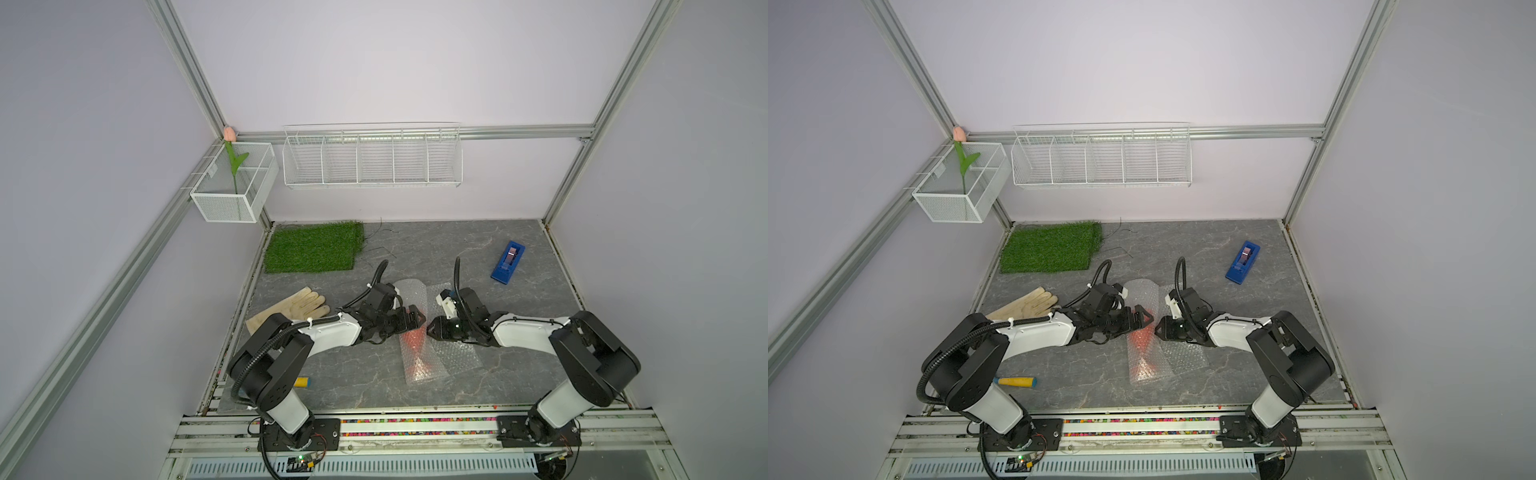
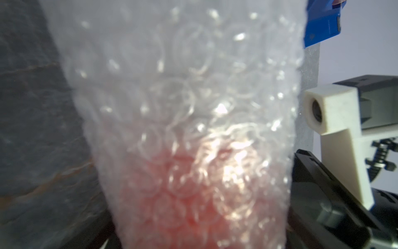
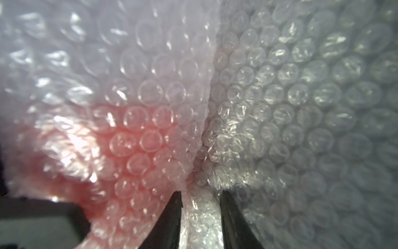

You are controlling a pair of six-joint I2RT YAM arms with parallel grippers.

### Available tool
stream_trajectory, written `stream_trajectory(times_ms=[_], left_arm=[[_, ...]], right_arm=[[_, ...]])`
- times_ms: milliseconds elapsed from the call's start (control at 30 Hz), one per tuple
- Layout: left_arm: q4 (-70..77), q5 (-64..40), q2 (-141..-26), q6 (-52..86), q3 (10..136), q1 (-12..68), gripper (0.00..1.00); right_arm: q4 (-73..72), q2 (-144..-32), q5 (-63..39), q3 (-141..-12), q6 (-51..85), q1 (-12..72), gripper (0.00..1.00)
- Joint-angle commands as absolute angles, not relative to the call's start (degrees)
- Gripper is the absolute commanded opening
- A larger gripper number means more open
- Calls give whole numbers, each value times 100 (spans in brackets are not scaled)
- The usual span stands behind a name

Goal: Wrap wine glasses in bubble wrap
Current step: Wrap the wine glass in bubble wrap.

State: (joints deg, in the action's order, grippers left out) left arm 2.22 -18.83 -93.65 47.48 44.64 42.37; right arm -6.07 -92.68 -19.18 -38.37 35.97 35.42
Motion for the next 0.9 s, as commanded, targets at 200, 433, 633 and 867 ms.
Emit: stream_trajectory(times_ms=[200,433,633,867], left_arm=[[-1364,-1143,-9556,4331,5298,4219,80],[-2519,-748,-9726,4055,5895,4244,74],[-3622,-363,-10007,3777,6543,4304,72],[-4475,-16,-10261,3625,7088,4385,69]], right_arm=[[-274,-9331,-1793,-3893,3613,3610,35],[-141,-9282,-1744,-3921,3569,3608,35],[-38,-9252,-1737,-3920,3551,3580,37],[181,-9021,-1670,-3929,3459,3518,37]])
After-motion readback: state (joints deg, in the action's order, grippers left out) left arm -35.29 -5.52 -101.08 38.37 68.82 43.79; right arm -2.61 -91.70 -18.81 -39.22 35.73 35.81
